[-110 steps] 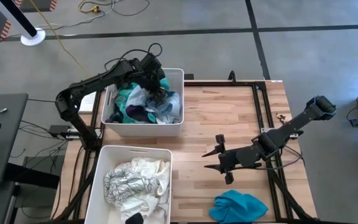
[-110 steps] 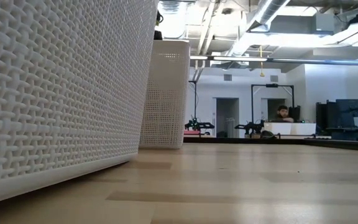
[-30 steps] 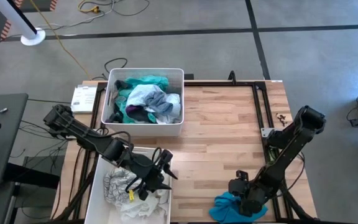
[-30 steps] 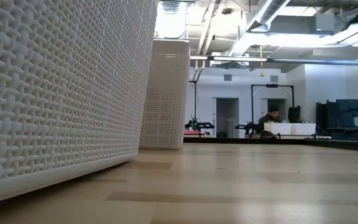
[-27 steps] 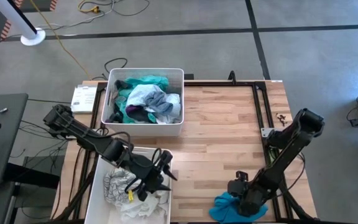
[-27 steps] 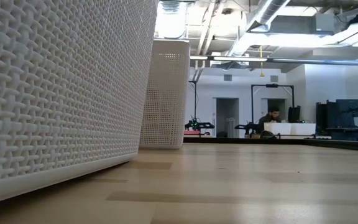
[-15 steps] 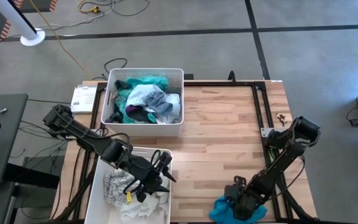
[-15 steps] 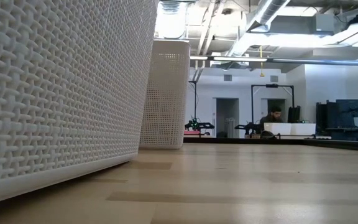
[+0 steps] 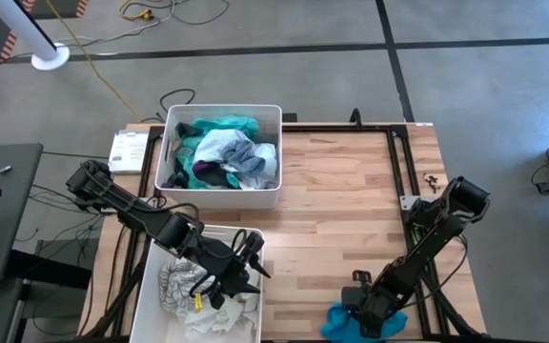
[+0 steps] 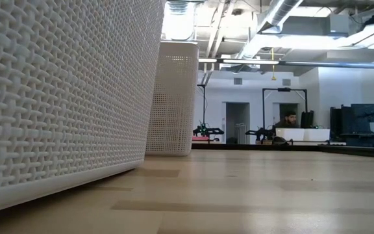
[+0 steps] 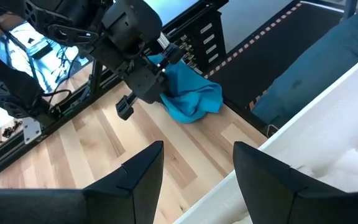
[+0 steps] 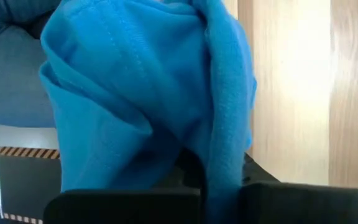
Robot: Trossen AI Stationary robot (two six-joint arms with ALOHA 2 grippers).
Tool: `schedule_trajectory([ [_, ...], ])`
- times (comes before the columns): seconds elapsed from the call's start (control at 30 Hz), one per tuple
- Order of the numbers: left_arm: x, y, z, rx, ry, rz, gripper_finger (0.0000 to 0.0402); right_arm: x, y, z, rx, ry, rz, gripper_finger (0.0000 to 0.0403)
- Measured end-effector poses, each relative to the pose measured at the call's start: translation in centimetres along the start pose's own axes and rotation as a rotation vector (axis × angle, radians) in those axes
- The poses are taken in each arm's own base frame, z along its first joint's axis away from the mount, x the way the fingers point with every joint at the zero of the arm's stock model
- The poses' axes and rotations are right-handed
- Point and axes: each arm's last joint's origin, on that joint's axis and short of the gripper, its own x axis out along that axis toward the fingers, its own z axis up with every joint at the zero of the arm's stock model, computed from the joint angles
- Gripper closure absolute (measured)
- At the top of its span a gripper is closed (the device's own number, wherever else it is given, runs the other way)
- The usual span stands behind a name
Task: Sort clothes
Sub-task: Put the blue shorts into the top laundry bin
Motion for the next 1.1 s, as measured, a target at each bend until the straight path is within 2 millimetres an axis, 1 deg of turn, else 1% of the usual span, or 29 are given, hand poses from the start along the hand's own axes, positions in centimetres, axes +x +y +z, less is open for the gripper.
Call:
schedule_trajectory([
  [0.1,0.0,0.1,0.0,0.007,0.007,0.020,0.0215,0.0,-0.2,0.4,-0.029,-0.008,-0.001,0.0386],
  [0.27,-0.1,0.4,-0.1,0.039,0.054,0.142,0.0215,-0.3,-0.3,1.6,-0.106,-0.035,-0.024,0.0393],
  [0.43,-0.3,0.6,-0.2,0.053,0.085,0.202,0.0215,-1.3,-0.8,2.9,-0.171,-0.078,-0.074,0.0394],
  [0.63,-0.8,1.0,-0.6,0.058,0.143,0.257,0.0215,-4.2,-1.5,4.3,-0.236,-0.167,-0.122,0.0396],
  [0.73,-1.3,1.3,-0.8,0.043,0.164,0.276,0.0215,-6.0,-1.8,5.0,-0.272,-0.243,-0.139,0.0396],
  [0.97,-3.7,1.7,-0.9,-0.012,0.200,0.327,0.0215,-10.3,-3.0,6.1,-0.344,-0.422,-0.213,0.0396],
  [1.1,-4.9,1.8,-1.0,-0.047,0.214,0.333,0.0215,-12.2,-3.7,6.6,-0.383,-0.502,-0.277,0.0396],
])
